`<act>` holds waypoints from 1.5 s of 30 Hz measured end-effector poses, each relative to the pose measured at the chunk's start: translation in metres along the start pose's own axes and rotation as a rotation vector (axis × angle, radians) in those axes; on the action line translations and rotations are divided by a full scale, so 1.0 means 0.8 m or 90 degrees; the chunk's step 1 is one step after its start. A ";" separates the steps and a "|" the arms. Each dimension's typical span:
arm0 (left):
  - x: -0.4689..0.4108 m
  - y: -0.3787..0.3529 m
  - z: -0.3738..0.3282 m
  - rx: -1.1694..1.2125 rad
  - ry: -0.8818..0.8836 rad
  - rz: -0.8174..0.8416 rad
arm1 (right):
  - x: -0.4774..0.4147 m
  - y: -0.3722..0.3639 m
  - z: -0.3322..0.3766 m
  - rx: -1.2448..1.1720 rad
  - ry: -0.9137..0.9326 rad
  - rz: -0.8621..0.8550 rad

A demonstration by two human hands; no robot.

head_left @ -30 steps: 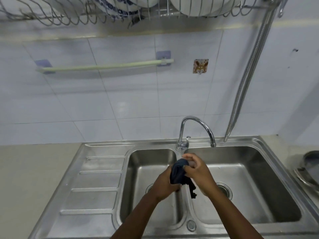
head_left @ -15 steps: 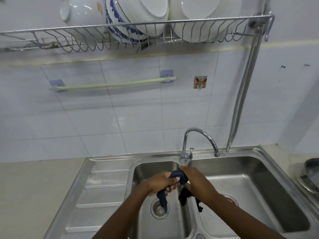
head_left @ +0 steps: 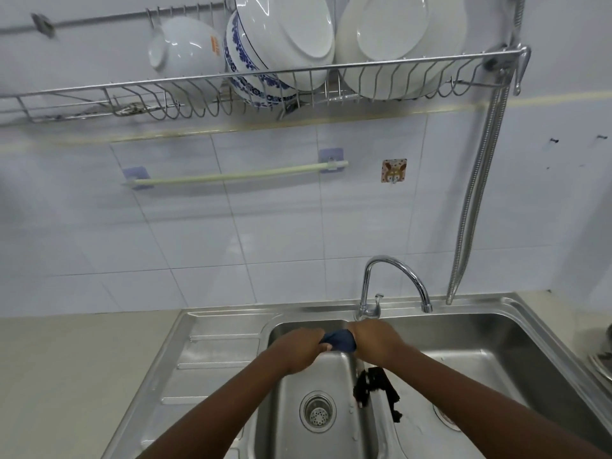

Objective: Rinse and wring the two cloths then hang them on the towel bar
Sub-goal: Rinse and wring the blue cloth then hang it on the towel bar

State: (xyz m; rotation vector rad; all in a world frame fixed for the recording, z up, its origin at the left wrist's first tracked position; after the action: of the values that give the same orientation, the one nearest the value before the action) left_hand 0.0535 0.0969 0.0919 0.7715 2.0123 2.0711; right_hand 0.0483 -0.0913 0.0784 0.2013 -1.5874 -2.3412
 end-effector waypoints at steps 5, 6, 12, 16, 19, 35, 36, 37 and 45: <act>0.003 -0.002 0.005 0.038 0.062 -0.090 | -0.006 0.003 0.007 -0.084 -0.042 0.021; 0.005 -0.004 0.006 0.017 0.049 -0.112 | -0.007 0.005 0.009 -0.101 -0.052 0.035; 0.002 -0.004 0.004 -0.005 0.022 -0.130 | -0.007 0.005 0.014 -0.188 -0.064 0.049; 0.006 0.015 0.003 0.155 0.008 -0.013 | -0.002 0.010 0.015 -0.168 0.035 -0.082; 0.014 0.036 0.015 0.309 -0.011 0.103 | -0.003 0.019 0.018 -0.110 0.113 -0.123; 0.029 0.065 0.020 -0.075 -0.085 -0.095 | -0.010 0.044 0.038 0.021 -0.018 -0.032; 0.029 0.065 0.022 -0.125 -0.085 -0.134 | -0.010 0.046 0.040 0.008 -0.016 -0.027; 0.030 0.065 0.023 -0.166 -0.088 -0.169 | -0.011 0.048 0.043 -0.009 -0.017 -0.022; 0.028 0.071 0.019 -0.179 -0.040 -0.186 | -0.016 0.055 0.052 -0.111 -0.012 -0.031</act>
State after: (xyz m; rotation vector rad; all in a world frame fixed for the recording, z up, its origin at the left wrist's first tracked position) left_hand 0.0549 0.1156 0.1522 0.4544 1.6366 2.0648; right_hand 0.0558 -0.0652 0.1340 0.1811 -1.3913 -2.5095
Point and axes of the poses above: each hand's wrist, its own x-axis away from the middle knuckle, its own y-axis out of the back of the hand, z = x × y, the point moved 1 cm from there along -x, towards the middle knuckle, and after that the axes turned 13 degrees about -x, right-handed, at the moved point
